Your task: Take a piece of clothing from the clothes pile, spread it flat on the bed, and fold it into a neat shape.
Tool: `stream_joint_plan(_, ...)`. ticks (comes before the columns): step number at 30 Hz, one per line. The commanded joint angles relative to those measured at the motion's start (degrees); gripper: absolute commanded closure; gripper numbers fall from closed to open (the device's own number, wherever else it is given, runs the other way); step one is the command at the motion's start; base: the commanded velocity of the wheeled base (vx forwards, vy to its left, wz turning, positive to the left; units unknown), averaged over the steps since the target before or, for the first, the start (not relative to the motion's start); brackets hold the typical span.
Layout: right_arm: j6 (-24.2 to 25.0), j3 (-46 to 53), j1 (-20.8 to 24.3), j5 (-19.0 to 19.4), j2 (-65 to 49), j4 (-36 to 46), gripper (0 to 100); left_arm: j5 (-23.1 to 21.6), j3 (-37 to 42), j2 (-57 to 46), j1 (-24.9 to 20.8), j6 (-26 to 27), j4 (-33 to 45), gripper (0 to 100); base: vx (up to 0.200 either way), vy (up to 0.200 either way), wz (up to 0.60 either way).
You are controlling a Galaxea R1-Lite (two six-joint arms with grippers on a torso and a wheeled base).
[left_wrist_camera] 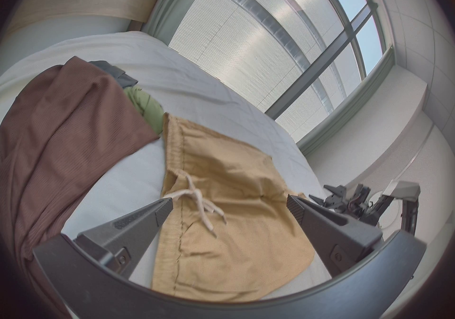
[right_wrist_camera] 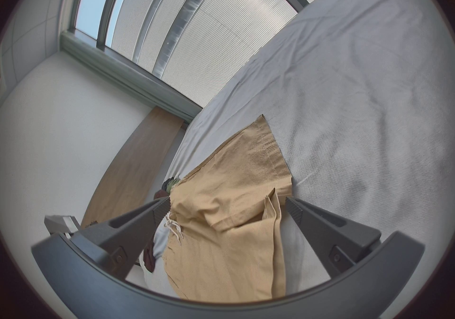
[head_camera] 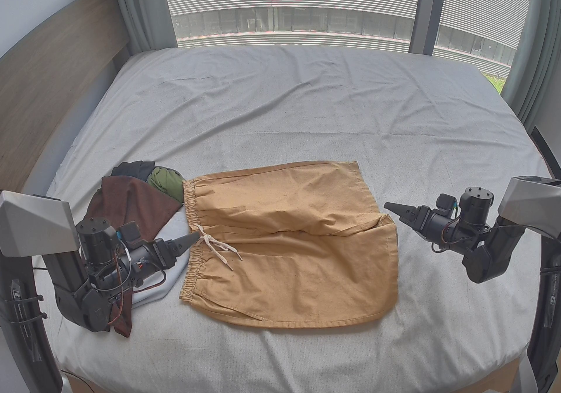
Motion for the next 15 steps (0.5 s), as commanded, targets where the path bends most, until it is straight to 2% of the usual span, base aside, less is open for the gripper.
stream_joint_plan(1, -4.9, 6.8, -0.1, 0.0, -6.8, 0.2, 0, -2.3, 5.5, 0.0, 2.2, 3.7, 0.0, 0, 0.000, 0.000, 0.00)
stream_joint_plan(5, -10.7, 9.7, 0.5, 0.0, -6.9, 0.1, 0, -2.4, 7.6, 1.7, 2.1, 5.1, 0.0, 0, 0.000, 0.000, 0.00)
stream_joint_plan(8, -13.0, 11.2, 0.8, 0.0, -6.8, -0.3, 0, -2.3, 7.7, 3.3, 2.1, 5.0, 0.0, 0, 0.000, 0.000, 0.00)
stream_joint_plan(15, -13.5, 11.0, 1.1, 0.0, -7.0, -0.3, 0, -1.6, 6.8, 9.2, 1.7, 5.1, 0.0, 0, 0.000, 0.000, 0.00)
